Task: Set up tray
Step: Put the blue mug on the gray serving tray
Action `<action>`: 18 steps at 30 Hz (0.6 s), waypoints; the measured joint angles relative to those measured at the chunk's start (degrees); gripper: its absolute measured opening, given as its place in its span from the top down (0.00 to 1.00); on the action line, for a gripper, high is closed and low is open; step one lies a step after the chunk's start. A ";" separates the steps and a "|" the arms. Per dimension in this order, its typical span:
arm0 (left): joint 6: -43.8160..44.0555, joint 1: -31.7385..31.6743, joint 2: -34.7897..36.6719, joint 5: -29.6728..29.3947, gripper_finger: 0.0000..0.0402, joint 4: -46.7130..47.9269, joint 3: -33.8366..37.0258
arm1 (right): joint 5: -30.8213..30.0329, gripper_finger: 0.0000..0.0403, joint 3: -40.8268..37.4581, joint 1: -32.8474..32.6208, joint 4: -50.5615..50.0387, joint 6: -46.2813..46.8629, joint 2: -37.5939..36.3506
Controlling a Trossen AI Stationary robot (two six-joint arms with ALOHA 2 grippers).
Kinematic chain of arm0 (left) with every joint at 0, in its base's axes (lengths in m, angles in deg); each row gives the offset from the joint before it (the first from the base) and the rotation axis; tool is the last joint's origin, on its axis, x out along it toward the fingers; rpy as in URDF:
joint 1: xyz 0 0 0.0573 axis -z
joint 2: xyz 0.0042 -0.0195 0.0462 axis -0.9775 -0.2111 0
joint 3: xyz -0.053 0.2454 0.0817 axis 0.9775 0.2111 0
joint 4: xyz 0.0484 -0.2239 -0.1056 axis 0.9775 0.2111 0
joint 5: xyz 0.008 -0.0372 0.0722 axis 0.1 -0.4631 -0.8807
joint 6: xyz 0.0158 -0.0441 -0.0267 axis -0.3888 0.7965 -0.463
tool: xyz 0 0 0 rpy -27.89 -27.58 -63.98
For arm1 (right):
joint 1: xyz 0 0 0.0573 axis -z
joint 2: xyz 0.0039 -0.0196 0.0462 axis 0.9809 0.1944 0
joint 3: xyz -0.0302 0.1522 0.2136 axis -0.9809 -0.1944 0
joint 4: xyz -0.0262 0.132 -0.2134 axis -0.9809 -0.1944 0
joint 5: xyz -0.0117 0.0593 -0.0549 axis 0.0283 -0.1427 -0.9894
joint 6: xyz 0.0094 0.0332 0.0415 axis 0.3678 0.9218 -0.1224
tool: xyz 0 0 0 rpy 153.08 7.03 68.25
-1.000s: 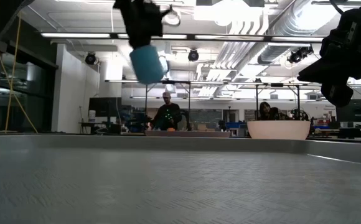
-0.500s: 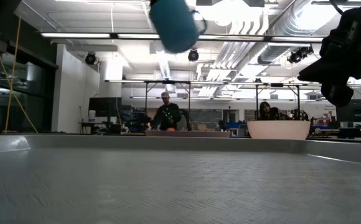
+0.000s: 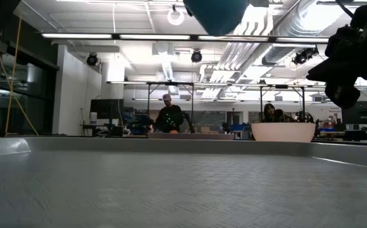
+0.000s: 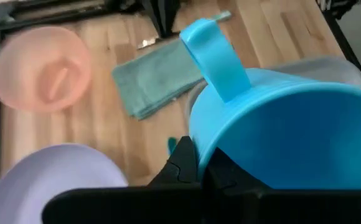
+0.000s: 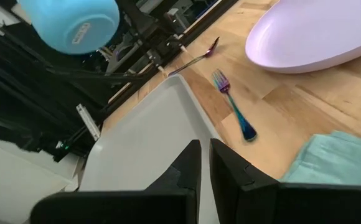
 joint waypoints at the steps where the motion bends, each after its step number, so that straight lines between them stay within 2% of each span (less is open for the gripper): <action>1: 0.45 0.42 -0.52 0.34 0.95 0.67 0.13 | 0.21 0.97 0.00 0.00 -0.06 -0.02 0.00; 8: 4.65 3.45 -5.11 3.20 0.95 -3.21 -0.07 | 2.42 0.97 0.00 0.00 -0.02 -1.04 0.44; 10: 5.71 4.31 -6.66 3.87 0.95 -1.18 0.17 | 2.70 0.97 0.02 0.00 -0.15 -1.09 0.83; 18: 9.10 6.05 -11.47 3.00 0.95 -2.82 0.07 | 3.84 0.97 0.02 0.00 -0.17 -1.55 2.51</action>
